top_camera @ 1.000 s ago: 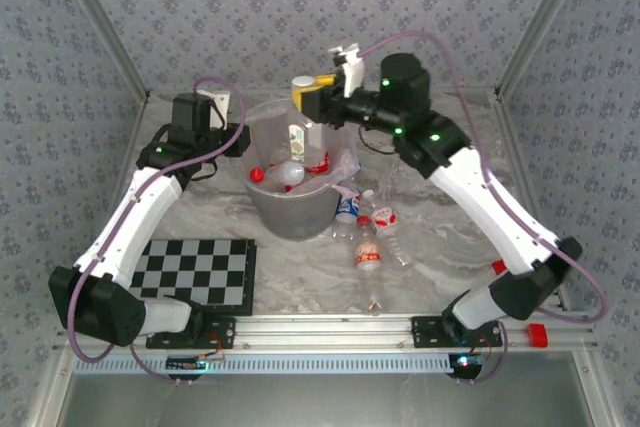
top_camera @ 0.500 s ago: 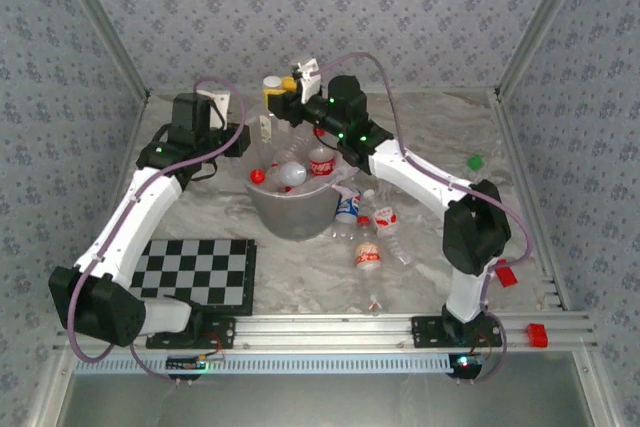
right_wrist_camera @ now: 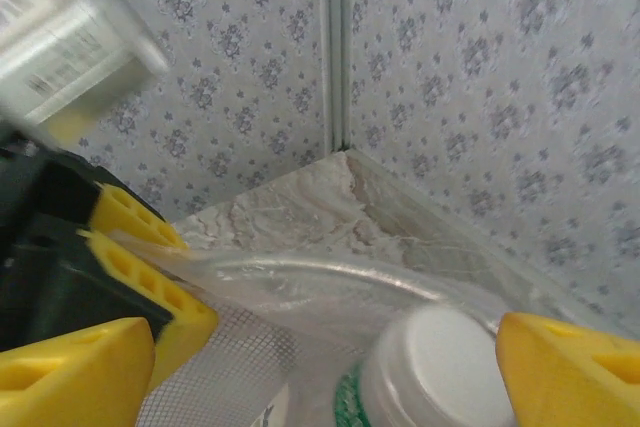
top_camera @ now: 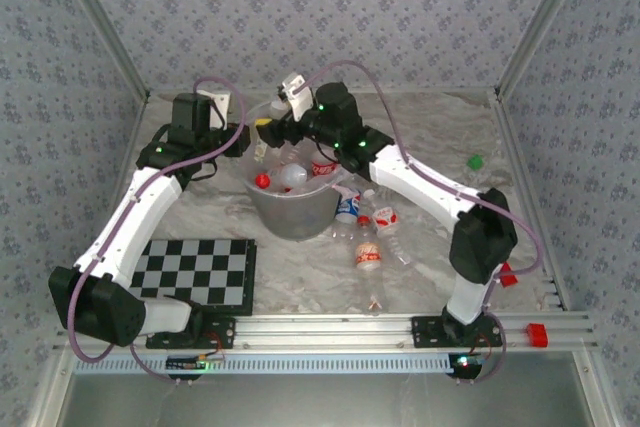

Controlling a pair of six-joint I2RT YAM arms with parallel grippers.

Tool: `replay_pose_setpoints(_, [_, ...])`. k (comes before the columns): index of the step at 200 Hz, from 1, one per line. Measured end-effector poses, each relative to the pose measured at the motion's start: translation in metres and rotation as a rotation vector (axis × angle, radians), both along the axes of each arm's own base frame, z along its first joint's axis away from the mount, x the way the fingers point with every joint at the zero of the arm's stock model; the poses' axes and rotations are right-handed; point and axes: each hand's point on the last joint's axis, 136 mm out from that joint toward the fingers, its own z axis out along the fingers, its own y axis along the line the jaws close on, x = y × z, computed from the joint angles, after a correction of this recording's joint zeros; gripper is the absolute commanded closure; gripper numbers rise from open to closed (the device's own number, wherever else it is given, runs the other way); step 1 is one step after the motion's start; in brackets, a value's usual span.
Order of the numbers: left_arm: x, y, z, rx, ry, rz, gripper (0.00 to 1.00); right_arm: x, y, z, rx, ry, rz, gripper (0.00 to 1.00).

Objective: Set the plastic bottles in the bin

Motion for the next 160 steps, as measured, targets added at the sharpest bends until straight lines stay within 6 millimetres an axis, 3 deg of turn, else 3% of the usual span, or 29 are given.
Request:
replay_pose_setpoints(10, [0.0,0.0,0.0,0.0,0.0,0.0,0.66,-0.004,-0.006,0.017,-0.014,-0.02,-0.014,0.26])
replay_pose_setpoints(35, [0.0,0.0,0.0,0.0,0.0,0.0,0.66,-0.008,-0.02,0.059,-0.034,-0.05,-0.057,0.61])
replay_pose_setpoints(59, [0.0,0.0,0.0,0.0,0.0,0.0,0.66,-0.004,-0.028,0.083,-0.047,-0.015,-0.111,0.75])
replay_pose_setpoints(74, [0.0,0.0,0.0,0.0,0.0,0.0,0.66,0.004,-0.026,0.086,-0.068,0.005,-0.133,0.79])
replay_pose_setpoints(95, [0.0,0.0,0.0,0.0,0.0,0.0,0.66,0.016,-0.017,0.06,-0.133,0.068,-0.148,0.91])
replay_pose_setpoints(105, [0.0,0.0,0.0,0.0,0.001,0.0,0.66,0.022,-0.009,0.039,-0.174,0.109,-0.147,0.97])
replay_pose_setpoints(122, [0.0,0.0,0.0,0.0,0.0,0.0,0.66,0.028,0.003,-0.01,-0.259,0.194,-0.141,0.98])
replay_pose_setpoints(139, [0.0,0.0,0.0,0.001,0.0,0.001,0.66,0.024,0.013,-0.059,-0.341,0.275,-0.122,1.0])
replay_pose_setpoints(160, [0.0,0.0,0.0,0.0,0.001,0.0,0.66,0.01,0.022,-0.095,-0.375,0.339,-0.091,1.0])
